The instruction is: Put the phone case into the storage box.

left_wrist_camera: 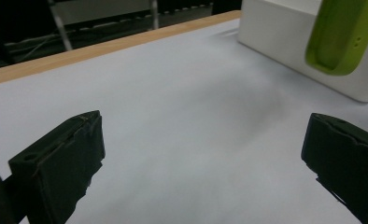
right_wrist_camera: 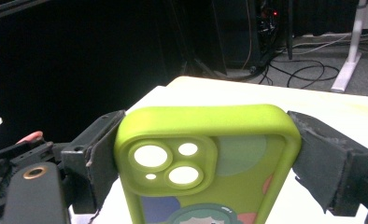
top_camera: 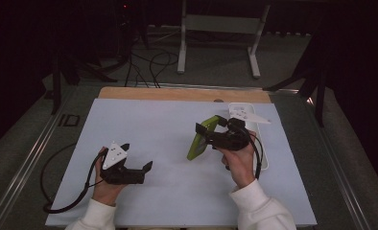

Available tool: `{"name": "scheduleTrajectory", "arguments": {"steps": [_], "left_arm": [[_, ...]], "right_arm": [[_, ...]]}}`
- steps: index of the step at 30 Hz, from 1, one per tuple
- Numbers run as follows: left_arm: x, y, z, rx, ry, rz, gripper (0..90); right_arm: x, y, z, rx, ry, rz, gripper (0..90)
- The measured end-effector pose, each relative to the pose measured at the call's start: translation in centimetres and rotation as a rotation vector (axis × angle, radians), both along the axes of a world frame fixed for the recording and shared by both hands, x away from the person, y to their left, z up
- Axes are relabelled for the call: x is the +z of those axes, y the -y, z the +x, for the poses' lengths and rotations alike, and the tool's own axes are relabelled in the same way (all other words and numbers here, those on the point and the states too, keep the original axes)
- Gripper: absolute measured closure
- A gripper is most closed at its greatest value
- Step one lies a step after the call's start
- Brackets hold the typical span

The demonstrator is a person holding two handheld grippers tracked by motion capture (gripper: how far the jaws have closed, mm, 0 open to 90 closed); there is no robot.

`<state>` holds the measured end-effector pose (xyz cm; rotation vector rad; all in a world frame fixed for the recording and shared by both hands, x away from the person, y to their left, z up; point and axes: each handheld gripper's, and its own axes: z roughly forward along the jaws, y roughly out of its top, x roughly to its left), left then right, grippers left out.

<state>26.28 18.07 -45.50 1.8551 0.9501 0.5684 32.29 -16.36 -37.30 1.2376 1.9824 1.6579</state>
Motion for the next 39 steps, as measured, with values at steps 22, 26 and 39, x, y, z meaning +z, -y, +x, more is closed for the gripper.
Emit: {"name": "scheduleTrajectory", "arguments": {"steps": [22, 26, 39], "left_arm": [[-1.8, -3.9, -3.0, 0.035, 0.044, -0.006, 0.1], [-2.0, -4.3, -3.2, 0.041, 0.043, -0.017, 0.1], [-2.4, -4.7, -3.4, 0.081, 0.030, -0.032, 0.1]], "right_arm": [[0.1, 1.0, 0.4, -0.023, -0.004, -0.011, 15.7], [0.2, 1.1, 0.6, -0.035, 0.003, -0.020, 15.7], [1.0, 2.2, 1.3, -0.069, 0.016, -0.011, 15.7]]}}
